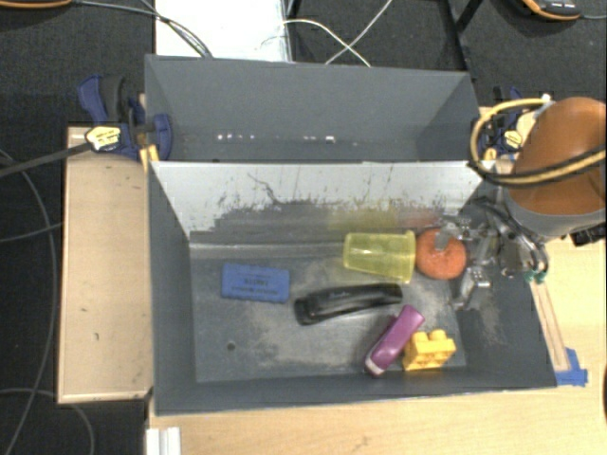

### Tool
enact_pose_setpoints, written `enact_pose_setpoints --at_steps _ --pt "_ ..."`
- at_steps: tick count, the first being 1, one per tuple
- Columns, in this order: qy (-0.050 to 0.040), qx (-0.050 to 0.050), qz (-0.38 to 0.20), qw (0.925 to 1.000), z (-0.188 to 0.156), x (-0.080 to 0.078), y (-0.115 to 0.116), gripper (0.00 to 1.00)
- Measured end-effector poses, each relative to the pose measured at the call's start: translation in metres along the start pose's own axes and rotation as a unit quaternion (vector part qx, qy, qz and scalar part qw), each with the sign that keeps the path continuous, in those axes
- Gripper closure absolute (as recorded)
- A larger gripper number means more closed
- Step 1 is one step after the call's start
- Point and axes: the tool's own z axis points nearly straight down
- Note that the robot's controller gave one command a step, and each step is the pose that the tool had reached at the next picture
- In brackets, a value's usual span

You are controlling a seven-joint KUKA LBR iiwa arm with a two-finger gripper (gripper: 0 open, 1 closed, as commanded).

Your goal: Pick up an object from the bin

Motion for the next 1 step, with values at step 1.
enact_pose_setpoints --at_steps 1 --pt "-0.004 0.001 -0.003 1.0 -0.0049 -0.0017 0.0004 0.0"
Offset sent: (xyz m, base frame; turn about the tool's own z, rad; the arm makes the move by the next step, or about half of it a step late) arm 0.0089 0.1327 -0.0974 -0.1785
